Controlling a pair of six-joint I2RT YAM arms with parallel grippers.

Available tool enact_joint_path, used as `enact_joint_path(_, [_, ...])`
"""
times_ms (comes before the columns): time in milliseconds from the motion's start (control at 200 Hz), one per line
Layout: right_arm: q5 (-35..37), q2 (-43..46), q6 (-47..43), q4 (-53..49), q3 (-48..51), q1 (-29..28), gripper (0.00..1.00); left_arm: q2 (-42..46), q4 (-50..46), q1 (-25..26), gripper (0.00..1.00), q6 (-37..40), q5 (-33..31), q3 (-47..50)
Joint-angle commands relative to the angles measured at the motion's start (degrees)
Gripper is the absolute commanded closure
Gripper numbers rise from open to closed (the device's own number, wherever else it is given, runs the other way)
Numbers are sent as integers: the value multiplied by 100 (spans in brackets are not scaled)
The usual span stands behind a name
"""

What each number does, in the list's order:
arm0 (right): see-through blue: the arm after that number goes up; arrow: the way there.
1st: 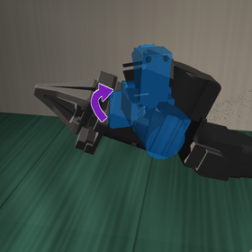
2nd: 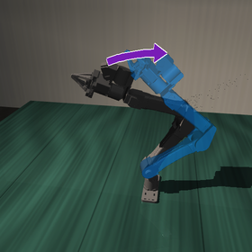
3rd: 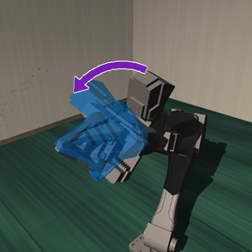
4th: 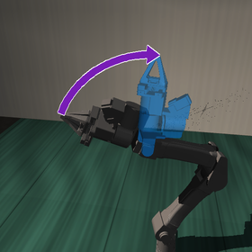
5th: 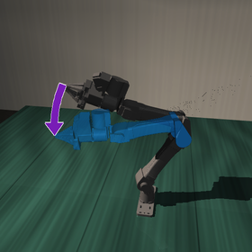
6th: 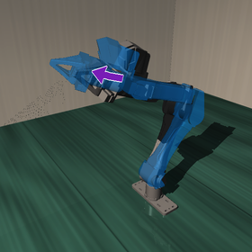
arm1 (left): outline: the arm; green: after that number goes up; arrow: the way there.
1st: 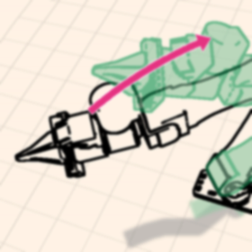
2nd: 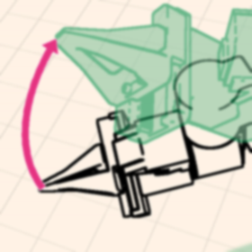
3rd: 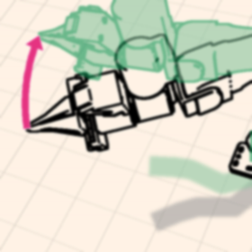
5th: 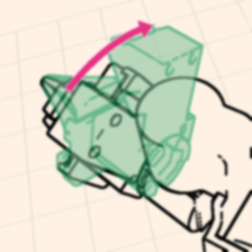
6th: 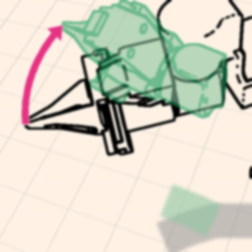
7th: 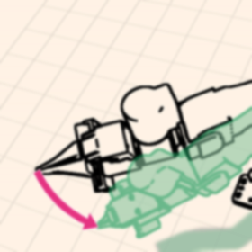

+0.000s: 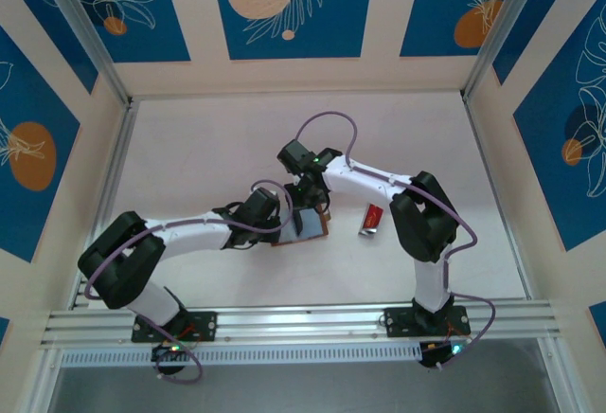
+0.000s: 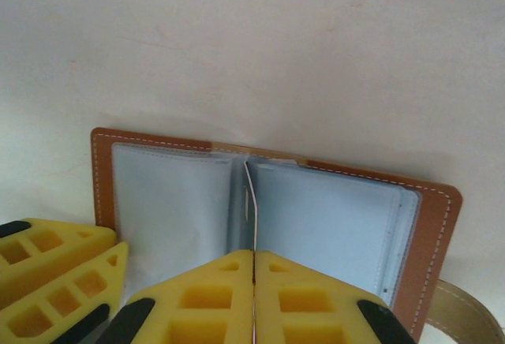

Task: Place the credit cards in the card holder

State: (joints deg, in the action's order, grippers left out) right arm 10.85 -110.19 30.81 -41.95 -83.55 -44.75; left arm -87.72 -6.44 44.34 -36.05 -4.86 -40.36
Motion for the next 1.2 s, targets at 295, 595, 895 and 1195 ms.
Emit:
enact_joint_path(295, [-356,-103,-40,-40,128,28,82,-28,119,-65,85,-86,99,91])
enact_joint_path(595, [-317,-150,-44,-85,224,1,89,-26,118,-55,85,-98,100,95])
enact_joint_path(895, [-617,504,-31,239,651,229,100,-78,84,-55,86,-129,47,177])
enact_joint_path(1195, [-1213,815,96,983,1227,554,100,44,-109,-56,89,-137,49,196])
